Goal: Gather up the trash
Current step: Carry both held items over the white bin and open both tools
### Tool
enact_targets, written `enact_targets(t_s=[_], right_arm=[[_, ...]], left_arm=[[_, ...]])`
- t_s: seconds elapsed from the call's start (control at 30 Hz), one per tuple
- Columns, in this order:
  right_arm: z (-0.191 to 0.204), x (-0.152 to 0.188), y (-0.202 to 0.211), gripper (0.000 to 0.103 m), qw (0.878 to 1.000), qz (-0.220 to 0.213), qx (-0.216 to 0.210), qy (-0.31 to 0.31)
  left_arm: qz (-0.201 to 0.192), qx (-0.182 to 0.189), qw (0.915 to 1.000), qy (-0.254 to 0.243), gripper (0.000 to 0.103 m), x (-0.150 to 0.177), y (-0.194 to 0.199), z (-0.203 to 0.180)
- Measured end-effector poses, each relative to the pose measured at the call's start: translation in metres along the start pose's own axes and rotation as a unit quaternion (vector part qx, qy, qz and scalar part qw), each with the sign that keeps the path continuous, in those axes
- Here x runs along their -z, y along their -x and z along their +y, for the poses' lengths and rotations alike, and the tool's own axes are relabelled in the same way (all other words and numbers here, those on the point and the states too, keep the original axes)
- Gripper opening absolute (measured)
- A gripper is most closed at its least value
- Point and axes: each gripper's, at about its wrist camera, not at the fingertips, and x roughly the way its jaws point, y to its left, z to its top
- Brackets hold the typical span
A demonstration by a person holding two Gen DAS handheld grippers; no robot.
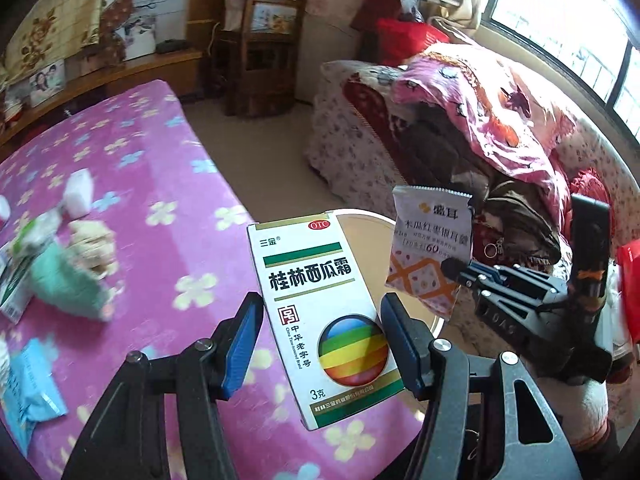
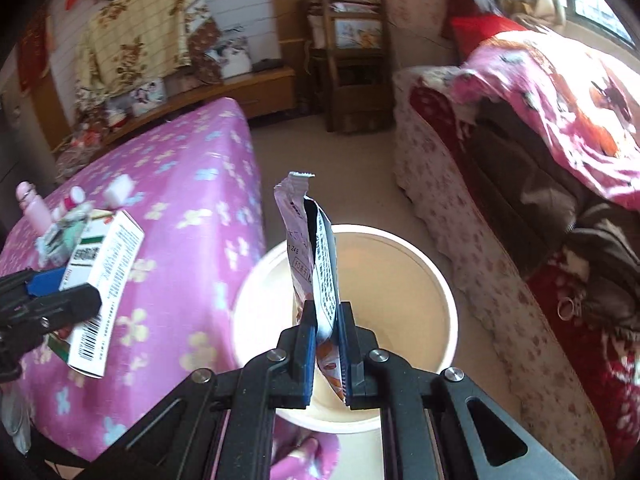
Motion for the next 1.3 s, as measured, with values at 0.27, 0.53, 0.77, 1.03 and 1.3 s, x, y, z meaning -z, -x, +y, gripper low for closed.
enact_targets(t_s=[0.27, 0.53, 0.77, 1.03, 1.3], right_arm=[[-0.036, 0.013, -0.036, 0.013, 0.997, 0.027, 0.045, -0.049], [-0.043, 0.026, -0.054, 0.014, 0.994, 0.058, 0.007, -0.090], [-0.029, 0.028, -0.053, 0.014, 0.995, 0.053, -0.009, -0.081], [-0.018, 0.026, -0.052, 0.027, 0.997, 0.049, -0.009, -0.067], [-0.010, 0.021, -0.043, 0.103, 0.998, 0.038, -0.009, -0.051]], left_arm=[[0.006, 0.017, 0.9998, 0.003, 0.063, -0.007, -0.039, -0.014], [0.018, 0.048, 0.9983, 0.029, 0.070, -0.004, -0.045, -0.005], [0.007, 0.026, 0.9988, 0.041, 0.070, 0.001, -0.030, 0.006], [-0.007, 0.009, 0.9993, 0.036, 0.070, 0.006, -0.014, 0.015], [-0.011, 0.004, 0.9994, 0.033, 0.070, 0.012, -0.008, 0.017]])
